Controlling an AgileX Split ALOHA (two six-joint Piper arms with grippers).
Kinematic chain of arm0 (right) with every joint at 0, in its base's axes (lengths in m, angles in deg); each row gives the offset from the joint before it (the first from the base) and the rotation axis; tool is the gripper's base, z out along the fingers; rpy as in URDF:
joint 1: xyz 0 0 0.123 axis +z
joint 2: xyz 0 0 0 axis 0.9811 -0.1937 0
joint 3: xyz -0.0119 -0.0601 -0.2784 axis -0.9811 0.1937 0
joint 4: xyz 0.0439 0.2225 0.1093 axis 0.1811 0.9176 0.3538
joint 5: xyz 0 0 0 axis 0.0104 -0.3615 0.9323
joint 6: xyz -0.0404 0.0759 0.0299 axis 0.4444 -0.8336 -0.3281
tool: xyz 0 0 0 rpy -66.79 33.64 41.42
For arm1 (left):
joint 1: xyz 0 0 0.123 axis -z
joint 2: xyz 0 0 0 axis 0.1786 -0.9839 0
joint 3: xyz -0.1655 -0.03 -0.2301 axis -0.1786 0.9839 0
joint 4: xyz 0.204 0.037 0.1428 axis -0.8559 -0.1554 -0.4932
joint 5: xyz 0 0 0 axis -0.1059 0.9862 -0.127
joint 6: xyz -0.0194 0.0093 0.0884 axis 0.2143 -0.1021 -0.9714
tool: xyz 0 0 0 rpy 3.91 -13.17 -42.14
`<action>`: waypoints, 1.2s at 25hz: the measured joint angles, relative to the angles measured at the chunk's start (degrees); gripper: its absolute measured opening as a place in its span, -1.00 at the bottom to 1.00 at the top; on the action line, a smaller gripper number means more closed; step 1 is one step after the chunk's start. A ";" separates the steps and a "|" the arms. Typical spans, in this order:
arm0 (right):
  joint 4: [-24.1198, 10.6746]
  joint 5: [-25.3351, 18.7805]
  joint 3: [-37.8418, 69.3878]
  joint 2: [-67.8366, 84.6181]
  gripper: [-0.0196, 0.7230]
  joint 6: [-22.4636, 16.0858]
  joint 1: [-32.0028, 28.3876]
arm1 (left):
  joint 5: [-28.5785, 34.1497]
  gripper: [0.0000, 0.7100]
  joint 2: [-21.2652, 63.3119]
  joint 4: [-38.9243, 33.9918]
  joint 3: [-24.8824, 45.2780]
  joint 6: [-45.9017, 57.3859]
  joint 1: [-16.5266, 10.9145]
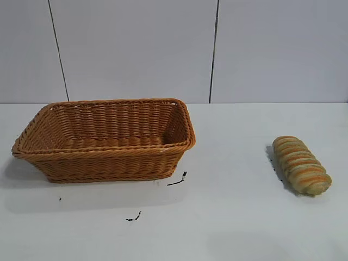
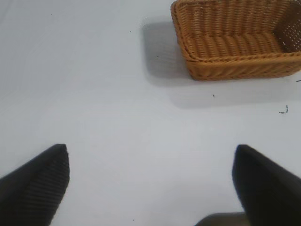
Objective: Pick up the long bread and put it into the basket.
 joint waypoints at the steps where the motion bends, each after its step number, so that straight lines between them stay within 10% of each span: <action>1: 0.00 0.00 0.00 0.00 0.91 0.00 0.00 | 0.00 0.95 0.00 0.00 0.00 0.00 0.00; 14: 0.06 0.00 -1.37 -5.31 0.91 0.23 0.00 | 0.00 0.95 0.00 0.00 0.00 0.00 0.00; 30: 0.17 6.16 -23.58 -68.02 0.91 0.37 0.00 | 0.00 0.95 0.00 0.00 0.00 0.00 0.00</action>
